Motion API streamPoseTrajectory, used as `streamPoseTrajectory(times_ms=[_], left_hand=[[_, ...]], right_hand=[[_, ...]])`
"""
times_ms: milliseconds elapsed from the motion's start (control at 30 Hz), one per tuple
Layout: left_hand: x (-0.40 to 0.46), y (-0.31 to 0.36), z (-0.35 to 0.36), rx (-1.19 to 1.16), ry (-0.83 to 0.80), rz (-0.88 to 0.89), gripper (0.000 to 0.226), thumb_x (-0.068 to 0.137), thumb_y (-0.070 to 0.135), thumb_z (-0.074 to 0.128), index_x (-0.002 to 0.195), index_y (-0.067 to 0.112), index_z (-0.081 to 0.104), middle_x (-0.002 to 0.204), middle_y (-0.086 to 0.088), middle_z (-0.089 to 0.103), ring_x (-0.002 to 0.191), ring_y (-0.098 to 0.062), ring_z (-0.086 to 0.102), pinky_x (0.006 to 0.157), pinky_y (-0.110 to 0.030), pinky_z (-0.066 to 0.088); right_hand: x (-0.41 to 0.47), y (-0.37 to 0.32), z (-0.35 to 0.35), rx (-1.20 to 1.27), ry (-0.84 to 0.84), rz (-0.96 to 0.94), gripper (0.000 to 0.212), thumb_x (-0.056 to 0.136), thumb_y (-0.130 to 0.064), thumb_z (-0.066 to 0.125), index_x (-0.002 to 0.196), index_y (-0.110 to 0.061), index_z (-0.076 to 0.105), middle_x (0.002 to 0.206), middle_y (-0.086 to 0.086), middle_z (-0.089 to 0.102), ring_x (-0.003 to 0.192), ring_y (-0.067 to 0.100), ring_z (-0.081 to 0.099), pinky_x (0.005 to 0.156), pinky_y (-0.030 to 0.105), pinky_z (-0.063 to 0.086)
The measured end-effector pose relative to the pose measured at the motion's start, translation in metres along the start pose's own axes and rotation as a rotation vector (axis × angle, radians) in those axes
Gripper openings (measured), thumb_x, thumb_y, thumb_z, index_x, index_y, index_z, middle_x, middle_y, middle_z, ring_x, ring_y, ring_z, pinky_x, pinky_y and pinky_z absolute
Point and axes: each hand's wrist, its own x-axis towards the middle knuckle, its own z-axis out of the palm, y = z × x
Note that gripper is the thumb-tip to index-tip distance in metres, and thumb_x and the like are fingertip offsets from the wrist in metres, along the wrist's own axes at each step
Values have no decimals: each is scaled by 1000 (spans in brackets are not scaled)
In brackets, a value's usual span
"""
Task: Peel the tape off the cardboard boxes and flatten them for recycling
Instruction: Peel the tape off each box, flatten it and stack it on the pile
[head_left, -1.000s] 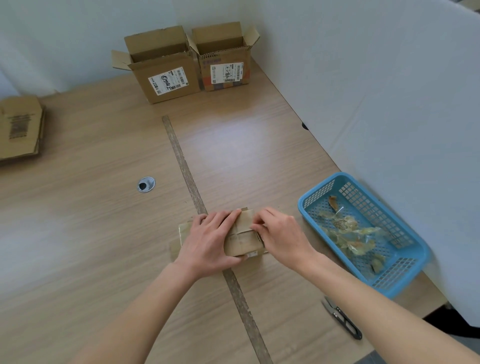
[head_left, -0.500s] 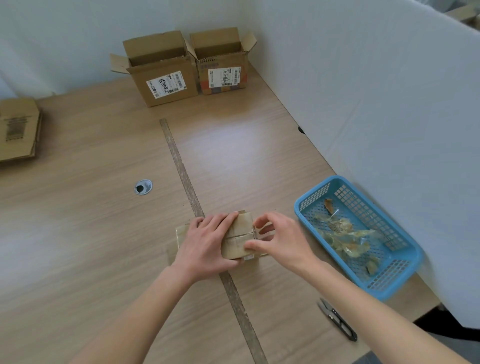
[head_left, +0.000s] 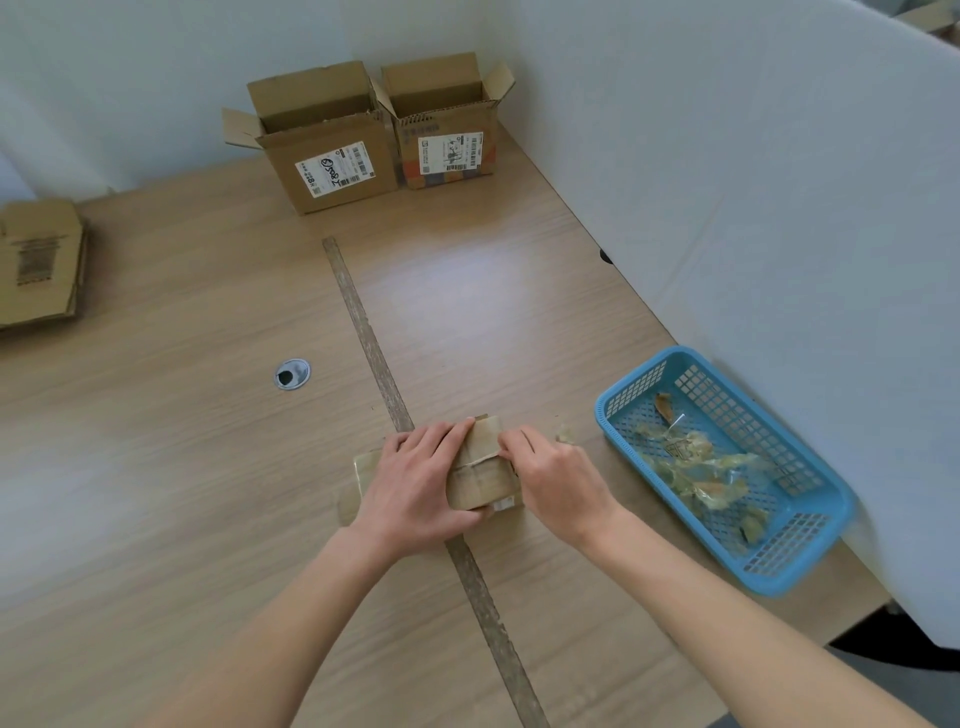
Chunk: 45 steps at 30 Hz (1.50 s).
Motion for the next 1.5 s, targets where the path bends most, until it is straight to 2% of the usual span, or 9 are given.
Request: streamPoseTrajectory(times_ms=[167, 333, 467, 633, 833, 1033, 1233, 1367, 1500], left_hand=[[2, -10, -2, 2, -42, 74, 102, 65, 76, 62, 148, 20, 46, 129, 7, 57, 115, -18, 56, 95, -39, 44], [-1, -12, -4, -26, -42, 68, 102, 65, 80, 65, 148, 25, 44, 129, 11, 56, 115, -12, 54, 97, -33, 37], [0, -10, -4, -24, -43, 59, 102, 64, 80, 65, 148, 25, 44, 131, 12, 56, 115, -13, 54, 98, -35, 38], [-2, -10, -2, -15, -40, 58, 103, 64, 79, 67, 149, 26, 43, 132, 12, 54, 116, -12, 53, 99, -35, 37], [-3, -7, -2, -5, -43, 67, 103, 63, 78, 65, 149, 26, 42, 134, 13, 54, 116, -12, 53, 99, -34, 36], [-4, -8, -2, 11, -49, 64, 104, 64, 78, 66, 151, 26, 41, 135, 13, 53, 116, -12, 53, 100, -35, 36], [-3, -7, -1, 16, -50, 56, 103, 64, 76, 66, 150, 25, 41, 135, 12, 53, 117, -13, 54, 101, -36, 38], [-3, -8, 0, 7, -28, 55, 103, 64, 76, 67, 149, 25, 42, 134, 13, 53, 117, -12, 53, 100, -36, 38], [-3, -7, -1, 24, -28, 57, 103, 65, 77, 66, 149, 23, 42, 134, 11, 53, 117, -14, 54, 101, -37, 39]], right_hand=[[2, 12, -2, 194, -73, 17, 8, 97, -10, 63, 90, -6, 63, 80, 4, 63, 58, 29, 60, 49, 44, 52], [-5, 29, -4, 666, -103, 413, 6, 95, -18, 70, 100, -15, 72, 88, -9, 74, 81, 3, 72, 77, 31, 61], [-13, 23, -2, 693, -140, 428, 26, 87, -25, 80, 111, -15, 76, 95, -7, 76, 86, -1, 72, 81, 25, 61], [-9, 20, -6, 467, -84, 249, 23, 88, -24, 78, 107, -10, 79, 94, -1, 78, 81, 7, 72, 78, 23, 58], [-9, 16, -12, 210, -93, 98, 17, 97, -20, 64, 99, -10, 79, 87, 2, 77, 74, 23, 72, 64, 42, 58], [-5, 12, -14, 16, -153, 35, 23, 99, -26, 57, 88, -16, 75, 75, -2, 70, 63, 23, 66, 51, 35, 50], [-1, 3, -17, -240, -272, -163, 24, 71, -14, 85, 71, -22, 62, 68, -8, 61, 56, 11, 59, 37, 26, 37], [-6, 5, -13, -219, -176, -227, 16, 84, 2, 62, 87, -13, 64, 89, 2, 63, 75, 17, 62, 54, 29, 53], [-6, -7, -4, -62, -185, -17, 18, 90, 1, 54, 104, -4, 65, 104, 9, 64, 83, 25, 66, 61, 35, 57]])
